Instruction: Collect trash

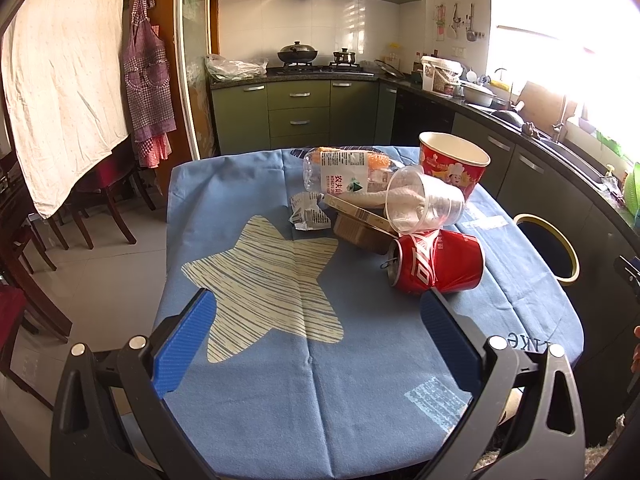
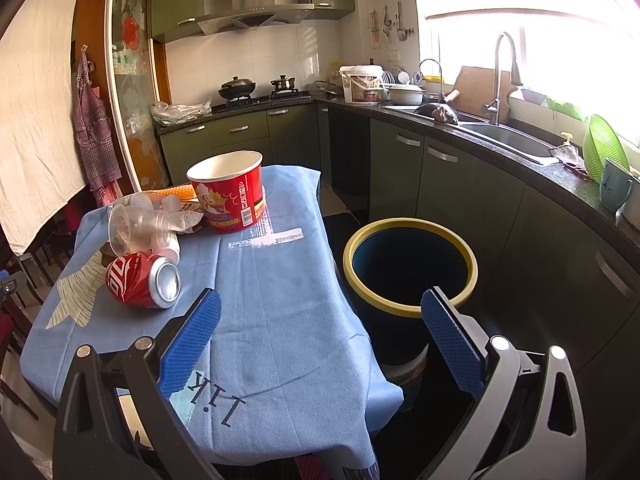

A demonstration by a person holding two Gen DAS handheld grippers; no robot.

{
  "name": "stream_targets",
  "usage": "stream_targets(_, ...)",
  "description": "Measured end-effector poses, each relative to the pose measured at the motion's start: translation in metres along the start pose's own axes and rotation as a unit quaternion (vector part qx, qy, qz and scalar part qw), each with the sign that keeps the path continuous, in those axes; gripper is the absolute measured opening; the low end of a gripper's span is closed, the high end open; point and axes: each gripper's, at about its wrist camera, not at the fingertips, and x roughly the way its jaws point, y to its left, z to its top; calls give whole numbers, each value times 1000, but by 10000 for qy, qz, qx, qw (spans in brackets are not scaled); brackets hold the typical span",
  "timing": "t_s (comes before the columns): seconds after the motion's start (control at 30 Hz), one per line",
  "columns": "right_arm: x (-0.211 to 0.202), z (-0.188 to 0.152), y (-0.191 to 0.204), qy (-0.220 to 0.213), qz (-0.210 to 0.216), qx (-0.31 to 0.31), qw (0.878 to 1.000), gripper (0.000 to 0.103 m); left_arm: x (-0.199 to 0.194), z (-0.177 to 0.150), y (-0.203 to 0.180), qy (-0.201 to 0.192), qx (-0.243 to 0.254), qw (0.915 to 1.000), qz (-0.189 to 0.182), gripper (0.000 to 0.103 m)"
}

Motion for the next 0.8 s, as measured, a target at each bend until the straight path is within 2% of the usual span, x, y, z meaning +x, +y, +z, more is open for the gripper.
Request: stream_targets(0.8, 2, -1, 1, 19, 8, 4, 10000, 99, 2, -1, 0, 61, -37, 10000, -57, 97)
